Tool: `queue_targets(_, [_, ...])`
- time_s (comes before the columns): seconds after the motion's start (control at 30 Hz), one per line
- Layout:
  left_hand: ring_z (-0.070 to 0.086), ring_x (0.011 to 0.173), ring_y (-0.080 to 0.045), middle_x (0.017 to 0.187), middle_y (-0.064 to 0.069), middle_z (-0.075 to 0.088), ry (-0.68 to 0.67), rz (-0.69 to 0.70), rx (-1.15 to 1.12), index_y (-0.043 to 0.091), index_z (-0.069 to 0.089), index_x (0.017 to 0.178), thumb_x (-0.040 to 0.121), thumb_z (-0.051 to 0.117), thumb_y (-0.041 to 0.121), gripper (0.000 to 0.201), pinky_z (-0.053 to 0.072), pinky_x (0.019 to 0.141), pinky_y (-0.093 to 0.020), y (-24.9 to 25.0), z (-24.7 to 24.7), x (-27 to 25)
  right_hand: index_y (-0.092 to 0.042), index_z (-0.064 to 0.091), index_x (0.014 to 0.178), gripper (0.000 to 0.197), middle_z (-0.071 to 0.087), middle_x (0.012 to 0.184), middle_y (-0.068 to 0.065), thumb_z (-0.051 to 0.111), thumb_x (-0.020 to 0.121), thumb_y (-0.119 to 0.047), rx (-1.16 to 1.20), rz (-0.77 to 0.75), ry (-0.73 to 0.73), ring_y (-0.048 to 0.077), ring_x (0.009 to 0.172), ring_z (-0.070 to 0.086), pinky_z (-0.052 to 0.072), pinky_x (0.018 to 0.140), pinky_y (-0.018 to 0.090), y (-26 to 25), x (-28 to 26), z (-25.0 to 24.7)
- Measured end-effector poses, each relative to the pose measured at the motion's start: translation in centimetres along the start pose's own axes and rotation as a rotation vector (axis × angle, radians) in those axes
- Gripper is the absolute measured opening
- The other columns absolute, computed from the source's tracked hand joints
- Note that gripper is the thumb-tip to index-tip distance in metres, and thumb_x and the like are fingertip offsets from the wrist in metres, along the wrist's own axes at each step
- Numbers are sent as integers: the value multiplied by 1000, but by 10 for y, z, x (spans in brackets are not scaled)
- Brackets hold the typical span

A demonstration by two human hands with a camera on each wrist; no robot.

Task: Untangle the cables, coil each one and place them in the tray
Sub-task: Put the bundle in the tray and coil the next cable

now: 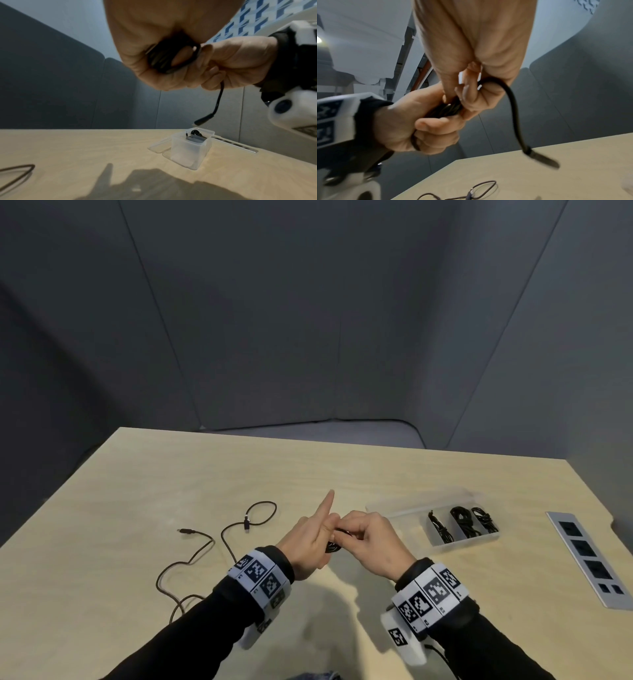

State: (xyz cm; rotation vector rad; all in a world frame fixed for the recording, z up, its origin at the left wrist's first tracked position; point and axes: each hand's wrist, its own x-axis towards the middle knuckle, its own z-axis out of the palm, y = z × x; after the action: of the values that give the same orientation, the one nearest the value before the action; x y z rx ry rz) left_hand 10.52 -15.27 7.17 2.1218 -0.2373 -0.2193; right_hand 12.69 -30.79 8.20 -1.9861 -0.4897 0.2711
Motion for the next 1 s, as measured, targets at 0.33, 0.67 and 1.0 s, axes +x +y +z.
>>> queue_targets(0.33, [64, 69, -20, 70, 2, 65, 170, -69, 255, 19, 53, 87, 81, 10, 76, 72, 50, 72, -37, -15, -5, 7, -16, 77, 85, 9, 65, 73, 5, 68, 84, -14, -50, -75, 245, 8, 72, 57, 42, 66, 13, 4, 14, -2])
queue_targets(0.67, [58, 94, -33, 103, -17, 62, -160, -97, 485, 7, 46, 112, 99, 37, 38, 34, 42, 78, -38, -10, -26, 3, -31, 76, 81, 12, 64, 69, -8, 69, 84, -21, -79, -71, -8, 4, 67, 58, 45, 69, 19, 3, 34, -14])
queue_targets(1.0, [59, 98, -38, 111, -18, 60, -295, -6, 806, 10, 44, 115, 99, 38, 41, 35, 44, 79, -41, 4, -35, 3, -27, 68, 72, 20, 69, 76, 7, 62, 87, -17, -324, -65, -226, 13, 63, 53, 44, 65, 27, -21, 60, -47])
